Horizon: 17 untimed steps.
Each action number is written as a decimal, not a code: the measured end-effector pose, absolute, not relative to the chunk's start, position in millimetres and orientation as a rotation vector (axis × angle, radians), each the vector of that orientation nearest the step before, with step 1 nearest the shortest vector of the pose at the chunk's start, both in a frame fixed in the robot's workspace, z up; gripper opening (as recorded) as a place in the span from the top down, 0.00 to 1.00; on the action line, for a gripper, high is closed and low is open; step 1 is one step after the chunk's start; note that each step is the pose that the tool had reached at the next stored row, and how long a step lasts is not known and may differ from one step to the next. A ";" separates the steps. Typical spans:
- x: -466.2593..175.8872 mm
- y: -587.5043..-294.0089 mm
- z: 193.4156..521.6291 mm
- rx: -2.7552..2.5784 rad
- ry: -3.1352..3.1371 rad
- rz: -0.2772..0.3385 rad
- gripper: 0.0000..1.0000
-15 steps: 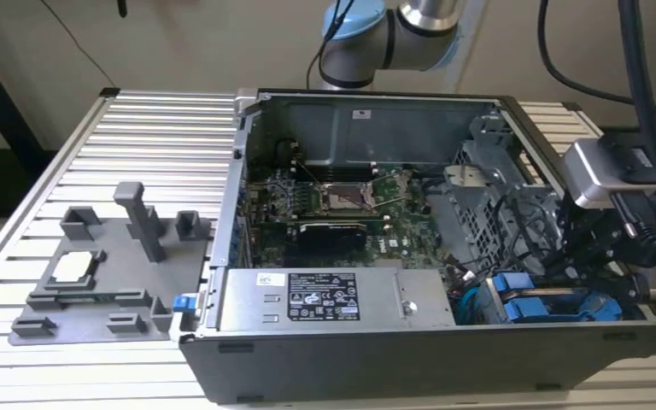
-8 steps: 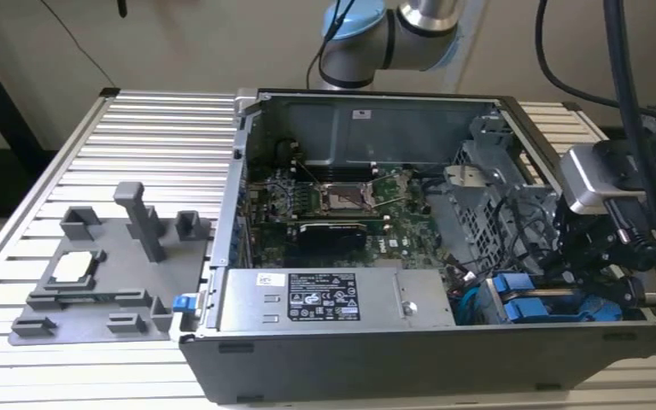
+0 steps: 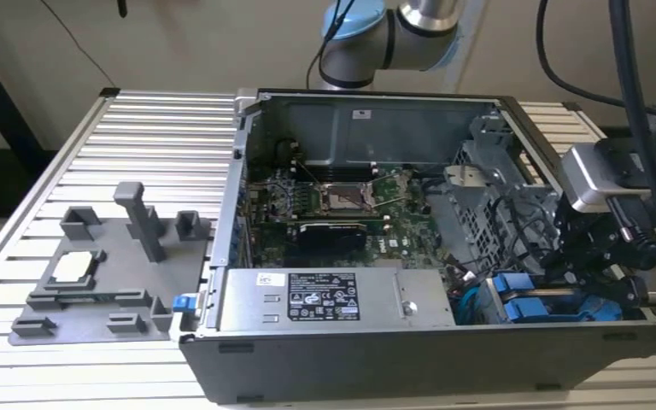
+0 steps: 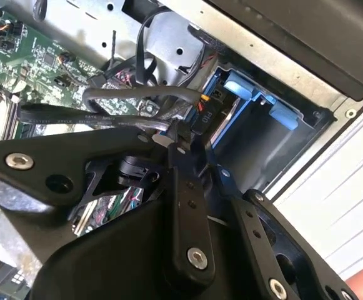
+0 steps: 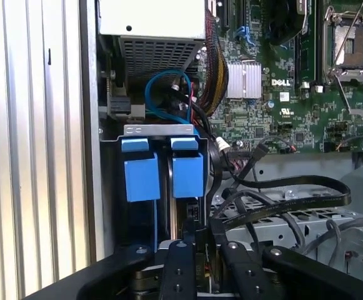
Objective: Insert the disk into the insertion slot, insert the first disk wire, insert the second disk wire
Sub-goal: 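Insert the second disk wire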
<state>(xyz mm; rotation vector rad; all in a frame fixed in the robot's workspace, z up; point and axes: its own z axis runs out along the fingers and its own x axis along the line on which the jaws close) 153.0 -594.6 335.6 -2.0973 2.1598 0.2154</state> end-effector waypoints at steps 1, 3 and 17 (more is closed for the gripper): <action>153.0 -594.5 337.5 -2.098 2.160 0.215 0.77; 153.0 -594.5 339.9 -2.097 2.160 0.215 0.77; 153.0 -594.4 346.9 -2.098 2.160 0.215 0.77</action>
